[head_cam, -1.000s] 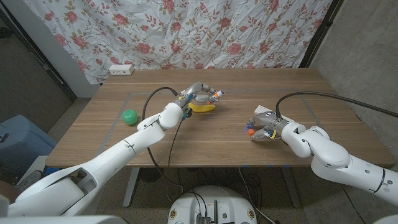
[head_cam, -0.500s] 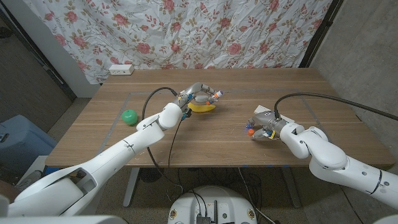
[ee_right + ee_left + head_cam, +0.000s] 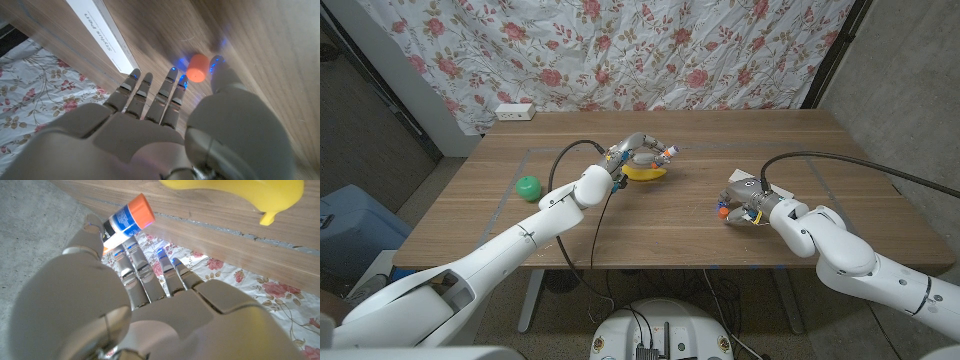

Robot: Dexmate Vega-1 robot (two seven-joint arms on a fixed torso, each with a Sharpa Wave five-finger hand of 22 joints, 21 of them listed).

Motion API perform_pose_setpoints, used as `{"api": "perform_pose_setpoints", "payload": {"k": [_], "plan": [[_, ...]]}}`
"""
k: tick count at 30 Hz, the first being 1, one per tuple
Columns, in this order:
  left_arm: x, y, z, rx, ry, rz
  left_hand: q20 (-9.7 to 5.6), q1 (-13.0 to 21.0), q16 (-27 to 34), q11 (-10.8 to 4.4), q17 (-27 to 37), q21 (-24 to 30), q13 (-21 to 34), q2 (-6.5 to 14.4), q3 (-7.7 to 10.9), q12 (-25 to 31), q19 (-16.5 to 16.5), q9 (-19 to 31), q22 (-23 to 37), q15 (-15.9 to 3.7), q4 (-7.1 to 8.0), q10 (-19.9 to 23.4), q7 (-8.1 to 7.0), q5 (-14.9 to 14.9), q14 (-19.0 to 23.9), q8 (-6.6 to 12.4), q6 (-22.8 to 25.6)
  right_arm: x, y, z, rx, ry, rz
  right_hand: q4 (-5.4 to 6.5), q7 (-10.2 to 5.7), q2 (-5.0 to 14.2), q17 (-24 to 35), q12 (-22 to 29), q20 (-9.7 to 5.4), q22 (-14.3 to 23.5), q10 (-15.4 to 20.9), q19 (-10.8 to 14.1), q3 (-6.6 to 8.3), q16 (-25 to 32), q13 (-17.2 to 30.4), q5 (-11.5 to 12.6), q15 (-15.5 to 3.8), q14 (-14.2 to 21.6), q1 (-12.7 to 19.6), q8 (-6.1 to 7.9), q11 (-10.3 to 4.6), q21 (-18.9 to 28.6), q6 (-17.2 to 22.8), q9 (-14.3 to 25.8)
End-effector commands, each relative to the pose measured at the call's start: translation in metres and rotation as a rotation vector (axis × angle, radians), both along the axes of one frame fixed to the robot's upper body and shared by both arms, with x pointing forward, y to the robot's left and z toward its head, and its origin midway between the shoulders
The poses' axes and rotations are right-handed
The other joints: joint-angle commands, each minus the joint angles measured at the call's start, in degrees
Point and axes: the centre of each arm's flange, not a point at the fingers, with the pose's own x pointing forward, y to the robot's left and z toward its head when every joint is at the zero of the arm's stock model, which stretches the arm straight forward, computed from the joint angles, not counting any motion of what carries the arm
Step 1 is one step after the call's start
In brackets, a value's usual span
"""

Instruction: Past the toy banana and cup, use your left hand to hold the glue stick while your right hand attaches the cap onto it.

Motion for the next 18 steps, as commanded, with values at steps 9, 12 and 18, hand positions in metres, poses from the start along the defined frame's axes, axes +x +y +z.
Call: {"api": "perform_pose_setpoints", "payload": {"k": [9, 12, 18], "plan": [[0.0036, 0.0000, 0.0003, 0.007, 0.004, 0.003, -0.87, -0.66, 0.11, -1.46, 0.12, 0.47, 0.30, 3.38, -0.02, 0.29, 0.17, 0.58, 0.11, -7.61, 0.14, 1.65, 1.88, 0.35, 0.06, 0.56, 3.06, 0.0024, 0.0028, -0.0001, -0.002, -0.044, 0.021, 0.09, 0.11, 0.99, 0.29, -0.48, -0.42, 0.10, 3.63, 0.99, -1.03, 0.77, 0.17, 1.24, -8.67, 2.29, 3.08, 1.39, -0.14, 0.06, 4.00, 0.38], [0.0040, -0.0002, -0.0001, 0.009, 0.008, -0.001, -0.86, -0.67, 0.12, -1.46, 0.12, 0.47, 0.30, 3.38, -0.03, 0.30, 0.17, 0.58, 0.11, -7.62, 0.13, 1.67, 1.90, 0.35, 0.06, 0.57, 3.08, 0.0034, 0.0036, 0.0000, -0.001, -0.049, 0.025, 0.17, 0.12, 1.33, 0.36, -0.54, -0.54, 0.10, 4.00, 1.15, -1.11, 0.87, 0.17, 1.28, -8.70, 2.60, 3.34, 1.52, -0.15, 0.09, 4.47, 0.39], [0.0044, 0.0000, -0.0008, 0.011, 0.009, 0.001, -0.83, -0.71, 0.11, -1.45, 0.12, 0.47, 0.29, 3.35, -0.06, 0.30, 0.16, 0.57, 0.11, -7.62, 0.11, 1.71, 1.90, 0.35, 0.07, 0.54, 3.05, 0.0049, 0.0039, -0.0004, -0.002, -0.055, 0.029, 0.16, 0.08, 2.30, 0.56, -0.70, -1.13, 0.09, 5.95, 1.51, -1.69, 1.09, 0.15, 1.28, -8.87, 3.49, 4.70, 2.14, -0.17, 0.05, 6.78, 0.42]]}}
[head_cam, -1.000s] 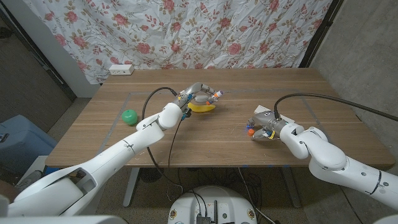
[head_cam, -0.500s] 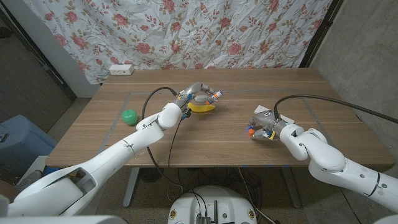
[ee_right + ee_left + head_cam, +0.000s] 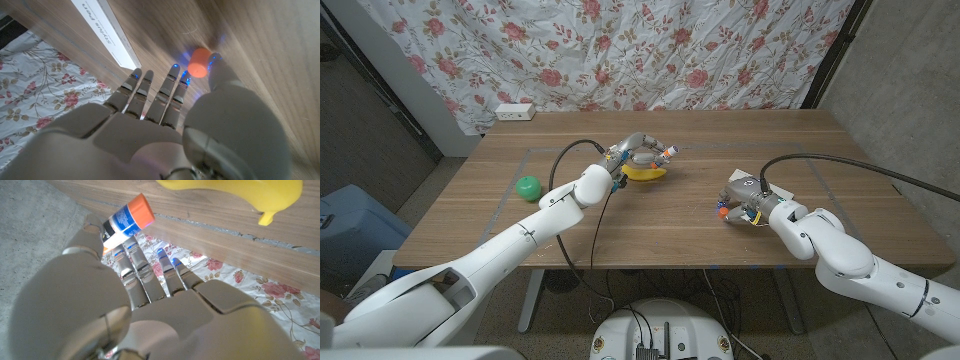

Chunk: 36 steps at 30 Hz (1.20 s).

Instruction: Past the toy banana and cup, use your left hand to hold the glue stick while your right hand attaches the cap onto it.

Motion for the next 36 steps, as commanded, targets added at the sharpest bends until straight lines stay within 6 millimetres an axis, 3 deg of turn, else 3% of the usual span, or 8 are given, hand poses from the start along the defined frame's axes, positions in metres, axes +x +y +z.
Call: {"api": "perform_pose_setpoints", "payload": {"k": [1, 12, 36], "plan": [[0.0012, -0.0003, -0.0011, 0.005, 0.005, 0.000, -0.83, -0.71, 0.11, -1.45, 0.12, 0.46, 0.24, 3.35, 0.09, 0.37, 0.16, 0.56, 0.11, -7.63, 0.26, 1.70, 1.86, 0.39, 0.07, 0.46, 2.99, 0.0030, 0.0015, 0.0002, -0.001, -0.016, 0.010, -0.11, 0.07, 0.75, 0.29, -0.23, -0.31, 0.10, 1.48, 0.71, -0.53, 0.44, 0.14, 0.29, -8.80, 0.74, 1.12, 0.55, 0.02, 0.05, 1.51, 0.16], [0.0013, 0.0007, -0.0002, 0.007, 0.002, 0.002, -0.79, -0.74, 0.14, -1.47, 0.13, 0.45, 0.24, 3.43, 0.09, 0.36, 0.14, 0.56, 0.11, -7.60, 0.25, 1.70, 1.85, 0.40, 0.13, 0.51, 3.13, 0.0033, -0.0004, -0.0024, -0.010, -0.029, 0.020, -0.34, 0.06, 1.41, 0.49, -0.34, -0.67, 0.10, 3.14, 0.85, -0.98, 0.83, 0.17, 0.38, -8.88, 1.85, 3.21, 0.93, -0.01, 0.00, 3.06, 0.18], [-0.0001, 0.0000, -0.0013, 0.011, -0.002, 0.003, -0.83, -0.78, 0.13, -1.45, 0.12, 0.46, 0.23, 3.51, 0.07, 0.33, 0.16, 0.55, 0.11, -7.62, 0.22, 1.65, 1.85, 0.41, 0.15, 0.46, 3.05, 0.0033, -0.0030, -0.0006, 0.002, -0.042, 0.035, 0.08, 0.03, 2.74, 1.21, -0.25, -1.20, 0.11, 9.09, 1.58, -3.49, 2.39, 0.29, 0.05, -8.89, 4.76, 6.23, 2.69, -0.03, 0.02, 9.07, 0.37]]}}
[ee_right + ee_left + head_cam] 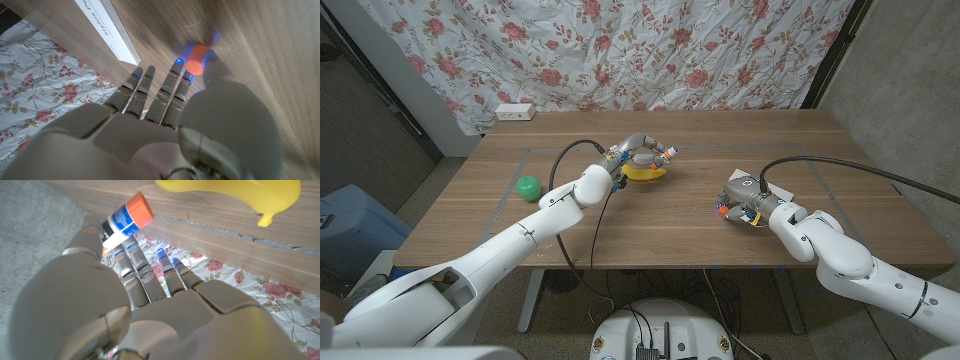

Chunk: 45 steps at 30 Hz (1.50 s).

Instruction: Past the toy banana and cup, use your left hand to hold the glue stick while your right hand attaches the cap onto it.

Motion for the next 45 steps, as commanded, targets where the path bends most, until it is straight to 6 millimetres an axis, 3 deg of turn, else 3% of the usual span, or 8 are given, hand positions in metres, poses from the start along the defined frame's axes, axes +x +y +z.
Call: {"api": "perform_pose_setpoints", "payload": {"k": [1, 26, 45], "plan": [[0.000, 0.000, 0.000, -0.002, 0.000, 0.002, -0.82, -0.48, 0.13, -1.04, 0.12, 0.46, 0.27, 3.21, 0.28, 0.27, 0.15, 0.55, 0.11, -7.63, 0.42, 1.26, 1.86, 0.37, 0.15, 0.42, 3.07, 0.000, -0.002, 0.002, 0.005, -0.001, 0.005, 0.13, -0.06, 0.37, 0.23, 0.01, -0.90, 0.12, 0.85, 0.45, -0.36, 0.66, 0.13, 0.06, -8.58, 0.87, 0.75, 0.40, -0.08, 0.01, 1.03, 0.12], [0.007, -0.010, -0.001, 0.000, 0.017, -0.043, -0.80, -0.42, 0.12, -1.04, 0.12, 0.48, 0.26, 3.19, 0.27, 0.31, 0.24, 0.52, 0.11, -7.66, 0.30, 1.54, 1.92, 0.40, 0.16, 0.36, 3.11, -0.006, -0.010, 0.028, 0.126, -0.046, -0.023, 0.89, -0.04, 1.25, 0.53, -0.22, -1.25, 0.11, 1.89, 0.71, -1.50, 1.31, 0.09, -0.36, -8.42, 1.73, -0.19, 0.41, -0.05, 0.03, 2.05, 0.05], [0.009, -0.012, -0.004, -0.002, 0.041, -0.068, -0.79, -0.35, 0.10, -1.05, 0.10, 0.48, 0.25, 3.19, 0.28, 0.20, 0.28, 0.52, 0.11, -7.65, 0.25, 1.29, 2.01, 0.41, 0.15, 0.30, 2.96, -0.023, -0.020, 0.052, 0.292, -0.084, 0.001, 1.02, -0.03, 1.28, 0.60, -0.41, -1.36, 0.11, 2.09, 0.79, -2.15, 1.46, 0.09, -0.55, -8.33, 1.81, -0.68, 0.25, -0.03, 0.02, 2.23, -0.01]]}}
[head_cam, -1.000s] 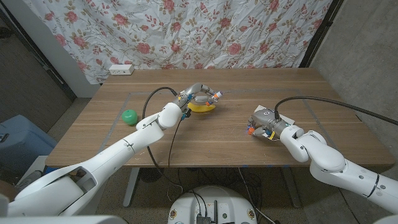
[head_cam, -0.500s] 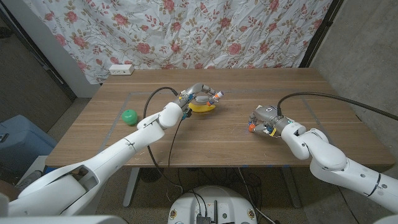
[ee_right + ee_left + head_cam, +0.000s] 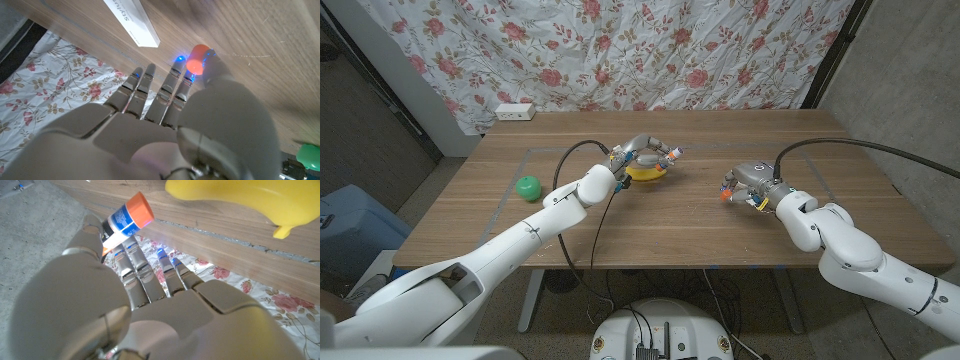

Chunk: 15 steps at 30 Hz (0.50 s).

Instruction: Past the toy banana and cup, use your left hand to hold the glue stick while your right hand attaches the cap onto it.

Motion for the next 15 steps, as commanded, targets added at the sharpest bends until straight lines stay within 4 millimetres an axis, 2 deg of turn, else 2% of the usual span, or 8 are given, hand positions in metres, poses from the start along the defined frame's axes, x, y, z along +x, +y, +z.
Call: {"api": "perform_pose_setpoints", "payload": {"k": [1, 15], "plan": [[0.001, -0.002, -0.002, 0.003, 0.010, -0.015, -0.81, -0.27, 0.10, -1.26, 0.10, 0.47, 0.26, 3.11, 0.28, 0.43, 0.26, 0.52, 0.11, -7.65, 0.25, 1.08, 1.98, 0.18, 0.15, 0.30, 2.96, -0.010, -0.007, 0.016, 0.100, -0.025, 0.021, 0.00, 0.10, 0.20, 0.31, -0.21, -1.19, 0.11, 0.61, 0.60, -0.27, 0.31, 0.10, -0.26, -8.53, 0.59, -0.57, 0.26, -0.17, 0.02, 0.74, 0.21], [0.001, -0.002, 0.002, 0.012, 0.012, -0.039, -0.93, -0.30, 0.08, -1.27, 0.09, 0.42, 0.26, 3.08, 0.25, 0.44, 0.13, 0.52, 0.11, -7.61, 0.26, 1.10, 1.83, 0.18, 0.12, 0.38, 3.16, -0.010, -0.018, 0.031, 0.239, -0.043, 0.072, 0.07, 0.09, 0.27, 0.33, -0.34, -1.16, 0.12, 0.63, 0.60, -0.66, 0.32, 0.10, -0.37, -8.52, 0.47, -0.85, 0.09, -0.16, 0.00, 0.77, 0.16]]}}
